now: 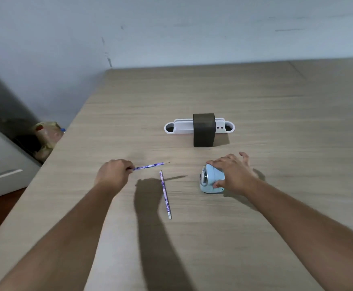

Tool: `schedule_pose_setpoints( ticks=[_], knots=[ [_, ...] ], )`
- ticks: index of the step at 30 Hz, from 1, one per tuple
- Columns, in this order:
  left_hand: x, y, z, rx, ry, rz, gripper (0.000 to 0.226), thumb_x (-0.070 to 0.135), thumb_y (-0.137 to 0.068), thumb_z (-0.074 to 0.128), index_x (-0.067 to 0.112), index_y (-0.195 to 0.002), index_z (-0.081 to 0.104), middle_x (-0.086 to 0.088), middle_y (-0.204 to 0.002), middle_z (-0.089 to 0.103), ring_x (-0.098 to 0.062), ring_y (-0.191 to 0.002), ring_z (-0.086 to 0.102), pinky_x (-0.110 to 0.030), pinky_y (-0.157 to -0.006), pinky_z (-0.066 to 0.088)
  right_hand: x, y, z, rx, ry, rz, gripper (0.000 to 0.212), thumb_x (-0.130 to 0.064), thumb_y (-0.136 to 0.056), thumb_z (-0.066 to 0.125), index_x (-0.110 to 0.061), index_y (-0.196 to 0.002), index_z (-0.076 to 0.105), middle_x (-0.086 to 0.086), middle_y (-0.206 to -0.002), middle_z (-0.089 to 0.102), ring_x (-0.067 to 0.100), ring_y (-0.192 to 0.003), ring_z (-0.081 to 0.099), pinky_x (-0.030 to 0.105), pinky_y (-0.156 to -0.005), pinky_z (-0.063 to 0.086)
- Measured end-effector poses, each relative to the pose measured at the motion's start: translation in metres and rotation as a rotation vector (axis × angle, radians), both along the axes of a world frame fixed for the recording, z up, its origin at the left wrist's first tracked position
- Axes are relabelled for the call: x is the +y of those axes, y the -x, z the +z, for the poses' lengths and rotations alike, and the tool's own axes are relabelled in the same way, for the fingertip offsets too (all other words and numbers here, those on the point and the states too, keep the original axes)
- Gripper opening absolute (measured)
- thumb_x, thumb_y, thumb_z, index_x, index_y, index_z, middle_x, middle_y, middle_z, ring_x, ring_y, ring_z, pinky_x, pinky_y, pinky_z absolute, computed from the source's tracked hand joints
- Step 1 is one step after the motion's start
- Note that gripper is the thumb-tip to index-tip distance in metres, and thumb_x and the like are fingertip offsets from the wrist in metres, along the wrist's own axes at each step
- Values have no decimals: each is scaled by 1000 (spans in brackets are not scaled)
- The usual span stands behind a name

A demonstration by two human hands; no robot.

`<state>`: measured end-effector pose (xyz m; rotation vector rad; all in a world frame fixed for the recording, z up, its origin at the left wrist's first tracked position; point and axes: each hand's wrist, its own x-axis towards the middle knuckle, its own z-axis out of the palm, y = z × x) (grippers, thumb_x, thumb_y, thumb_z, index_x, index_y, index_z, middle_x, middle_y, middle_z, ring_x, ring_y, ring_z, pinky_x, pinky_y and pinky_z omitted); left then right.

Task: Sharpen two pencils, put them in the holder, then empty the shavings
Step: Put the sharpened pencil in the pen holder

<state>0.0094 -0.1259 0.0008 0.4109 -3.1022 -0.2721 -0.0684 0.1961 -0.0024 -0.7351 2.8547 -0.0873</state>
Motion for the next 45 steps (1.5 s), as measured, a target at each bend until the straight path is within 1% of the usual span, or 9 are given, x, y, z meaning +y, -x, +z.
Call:
schedule_pose_setpoints(
  ticks=[6,10,13,17,20,23,28,33,45],
  knots=[
    [28,1,6,93,-319,33,15,11,-86,60,16,-89,74,-7,-85,74,-29,-82,65,-32,-72,49,-6,-2,5,-80,25,-63,69,-59,-74,61,-42,-135,35,-16,-141,43,13,-133,30,52,-110,9],
    [51,9,21,165,-462,13,13,8,-85,63,10,-90,75,-5,-87,75,-22,-82,66,-24,-71,45,-30,2,36,-297,674,-282,45,-48,-78,65,-34,-120,59,-14,-100,64,6,-97,56,26,-91,40],
    [73,22,34,191,-570,5,14,7,-84,65,8,-93,75,-7,-89,74,-15,-78,62,-18,-69,40,-45,2,56,-446,1170,-374,28,-22,-82,68,-13,-109,68,-7,-82,66,-6,-67,56,6,-63,41],
    [95,43,43,202,-605,-61,13,9,-82,67,8,-92,76,-9,-87,75,-10,-75,59,-6,-61,38,-48,12,68,-471,1420,-492,7,-11,-81,68,-15,-85,72,-2,-82,67,-1,-66,56,10,-64,43],
    [107,61,44,186,-623,-103,14,11,-82,69,9,-94,76,-5,-90,76,-8,-75,59,0,-63,37,-40,28,72,-403,1420,-524,14,-9,-81,67,-19,-70,70,0,-71,62,5,-61,50,12,-60,39],
    [115,84,42,144,-697,-101,25,11,-78,75,11,-102,73,-4,-100,74,-10,-80,64,-17,-81,48,-24,53,80,-307,1405,-568,17,-10,-81,68,-16,-66,69,-7,-52,57,-3,-43,44,6,-44,35],
    [123,131,44,211,-510,-138,32,15,-83,67,17,-115,67,-4,-109,70,-17,-96,65,-22,-88,46,0,113,100,-152,1376,-600,7,-14,-81,68,-10,-75,70,2,-63,57,6,-53,42,6,-41,36],
    [130,169,32,155,-423,-147,34,17,-86,62,21,-120,63,-3,-124,61,-20,-113,58,-32,-94,47,-3,159,94,-85,1275,-615,12,-18,-79,70,-9,-71,69,-8,-55,55,-6,-39,45,9,-47,35],
    [128,193,1,153,-292,-191,18,18,-88,58,13,-95,74,-5,-101,71,-24,-97,61,-35,-84,48,-45,176,8,-209,1090,-692,14,-23,-76,73,-10,-82,74,6,-75,67,15,-68,55,30,-67,44]
  ],
)
